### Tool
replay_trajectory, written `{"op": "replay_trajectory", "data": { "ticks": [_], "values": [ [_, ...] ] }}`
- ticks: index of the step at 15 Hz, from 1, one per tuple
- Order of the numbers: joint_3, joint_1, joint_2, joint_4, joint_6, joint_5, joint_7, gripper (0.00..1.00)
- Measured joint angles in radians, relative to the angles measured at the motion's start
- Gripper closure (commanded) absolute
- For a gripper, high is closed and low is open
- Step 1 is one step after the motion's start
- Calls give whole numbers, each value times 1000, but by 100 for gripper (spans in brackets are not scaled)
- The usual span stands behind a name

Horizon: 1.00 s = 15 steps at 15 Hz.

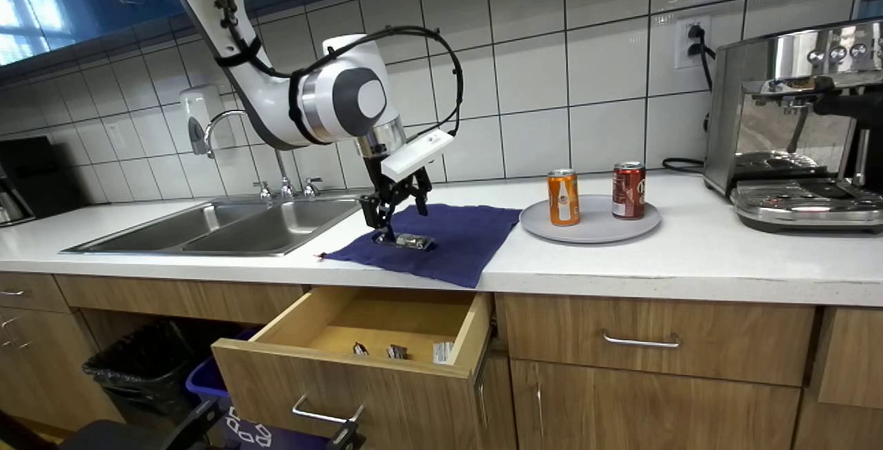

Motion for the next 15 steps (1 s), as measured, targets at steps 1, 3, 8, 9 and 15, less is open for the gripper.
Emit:
{"op": "replay_trajectory", "data": {
  "ticks": [1,3,8,9,15],
  "values": [
    [0,2,8,11,-8,0,0,0],
    [0,9,26,32,-22,0,0,0],
    [1,29,66,80,-51,-3,0,0],
    [1,34,73,88,-54,-4,0,0],
    [-2,58,121,140,-80,-10,3,0]
  ]
}}
